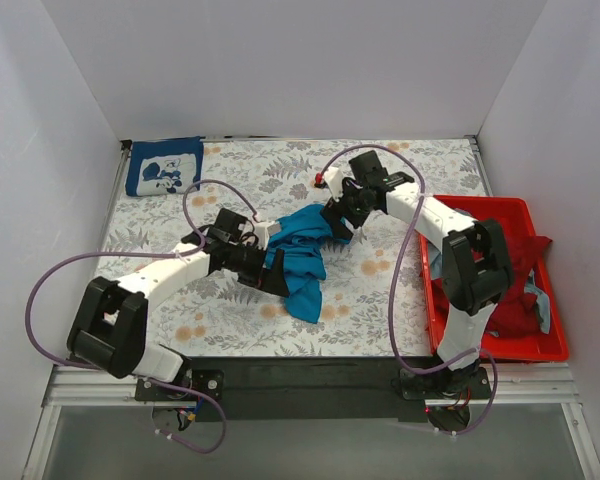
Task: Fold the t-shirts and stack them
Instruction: Flatten the tshirt out
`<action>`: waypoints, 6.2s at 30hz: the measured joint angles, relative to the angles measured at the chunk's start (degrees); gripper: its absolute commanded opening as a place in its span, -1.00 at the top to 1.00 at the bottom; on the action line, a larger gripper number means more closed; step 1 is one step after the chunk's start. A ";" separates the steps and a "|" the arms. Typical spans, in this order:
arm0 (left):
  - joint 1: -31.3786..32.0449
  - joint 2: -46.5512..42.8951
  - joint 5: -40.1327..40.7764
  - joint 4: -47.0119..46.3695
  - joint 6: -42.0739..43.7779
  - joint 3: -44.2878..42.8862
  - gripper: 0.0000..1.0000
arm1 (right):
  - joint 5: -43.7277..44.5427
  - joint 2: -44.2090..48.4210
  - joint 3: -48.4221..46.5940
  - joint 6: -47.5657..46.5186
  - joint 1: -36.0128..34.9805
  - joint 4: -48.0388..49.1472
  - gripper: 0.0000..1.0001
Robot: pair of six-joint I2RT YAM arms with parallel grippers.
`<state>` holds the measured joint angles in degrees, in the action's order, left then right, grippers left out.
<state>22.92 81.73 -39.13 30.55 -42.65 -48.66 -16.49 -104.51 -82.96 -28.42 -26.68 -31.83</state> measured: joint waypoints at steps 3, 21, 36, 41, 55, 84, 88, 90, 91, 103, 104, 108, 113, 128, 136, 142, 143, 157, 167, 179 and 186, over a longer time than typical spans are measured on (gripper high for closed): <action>4.31 0.87 2.97 -3.45 -4.00 0.94 -0.72 | 1.20 -2.34 0.87 -1.01 -1.33 1.62 -0.54; 3.04 11.21 8.28 -8.68 -9.11 -1.25 1.00 | 8.57 -6.51 2.29 -5.35 -2.91 4.72 0.97; -36.79 5.92 18.21 12.68 22.58 -35.10 1.00 | 10.58 5.46 -14.56 -11.47 10.36 -3.15 0.97; -45.27 9.81 13.66 17.33 29.24 -45.53 1.00 | 9.25 10.16 -13.22 -13.66 11.32 -5.55 0.97; -47.17 11.06 4.81 31.91 38.01 -44.96 1.00 | 5.05 18.58 -3.26 -15.52 11.34 -9.88 0.97; -10.58 3.04 3.06 11.45 31.52 -19.39 0.26 | 2.29 -10.73 -17.03 -3.19 7.87 -11.87 0.97; -5.92 9.68 7.74 8.04 28.39 -16.79 0.24 | 2.49 -10.73 -17.03 -2.82 8.09 -11.87 0.97; -3.15 12.63 11.04 6.23 26.91 -16.17 0.22 | 2.54 -10.73 -17.03 -2.80 8.28 -11.87 0.97; -1.86 13.57 12.39 5.64 26.38 -16.15 0.22 | 2.54 -10.73 -17.03 -2.80 8.35 -11.85 0.97; 5.44 22.47 21.46 -1.07 21.81 -17.94 0.18 | 2.47 -10.73 -17.03 -2.80 8.79 -11.87 0.97; 5.79 22.86 21.79 -1.20 21.59 -18.08 0.18 | 2.45 -10.73 -17.03 -2.80 8.85 -11.89 0.97; 6.86 24.39 22.62 -2.19 20.65 -19.56 0.18 | 2.43 -10.73 -17.03 -2.80 9.07 -11.89 0.97; 7.96 26.10 24.02 -3.28 19.80 -21.64 0.17 | 2.40 -10.73 -17.00 -2.82 9.20 -11.89 0.97; 8.72 28.30 27.36 -5.09 20.79 -23.10 1.00 | 2.47 -10.73 -16.98 -3.15 9.35 -11.89 0.97; 5.18 15.12 18.99 20.28 35.76 -19.50 1.00 | 3.23 -9.62 -11.89 -6.73 9.35 -12.68 0.97; -4.72 0.04 18.21 32.52 47.74 -16.65 1.00 | 2.78 -8.87 -10.88 -11.02 8.90 -17.05 0.97; -4.96 -0.07 18.23 32.72 48.00 -16.44 1.00 | 2.56 -8.76 -10.86 -11.61 8.76 -17.88 0.97; -5.77 5.88 21.42 33.48 53.83 -7.89 1.00 | 1.86 -6.12 -8.11 -16.90 7.43 -25.09 -0.13; -15.10 11.56 25.27 32.41 58.90 -11.47 1.00 | -0.96 -3.78 -7.15 -15.10 14.64 -24.87 0.32; -16.72 13.55 26.08 31.43 59.34 -12.63 1.00 | -6.82 -7.74 -3.96 -2.05 12.33 -18.97 0.13; -16.72 13.31 25.79 30.18 58.66 -12.57 1.00 | -6.43 -10.43 -2.01 1.44 10.80 -15.02 0.18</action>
<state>6.20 95.04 -13.34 60.73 16.01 -61.23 -22.92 -114.93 -84.97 -26.98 -15.88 -46.85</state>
